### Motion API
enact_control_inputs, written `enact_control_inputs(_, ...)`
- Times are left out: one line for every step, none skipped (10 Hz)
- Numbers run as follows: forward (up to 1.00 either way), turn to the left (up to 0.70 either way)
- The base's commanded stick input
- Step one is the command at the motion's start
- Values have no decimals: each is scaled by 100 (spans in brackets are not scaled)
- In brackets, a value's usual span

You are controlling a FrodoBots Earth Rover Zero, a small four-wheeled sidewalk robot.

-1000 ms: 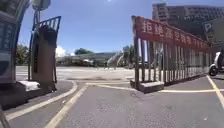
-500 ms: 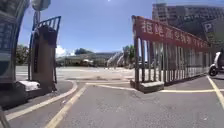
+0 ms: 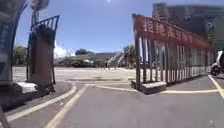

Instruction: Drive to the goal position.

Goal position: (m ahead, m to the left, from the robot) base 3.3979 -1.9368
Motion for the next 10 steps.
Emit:
enact_control_inputs(45, 0)
enact_control_inputs(45, 0)
enact_control_inputs(45, 0)
enact_control_inputs(45, 0)
enact_control_inputs(45, 0)
enact_control_inputs(45, 0)
enact_control_inputs(45, 0)
enact_control_inputs(45, 0)
enact_control_inputs(45, 0)
enact_control_inputs(45, 0)
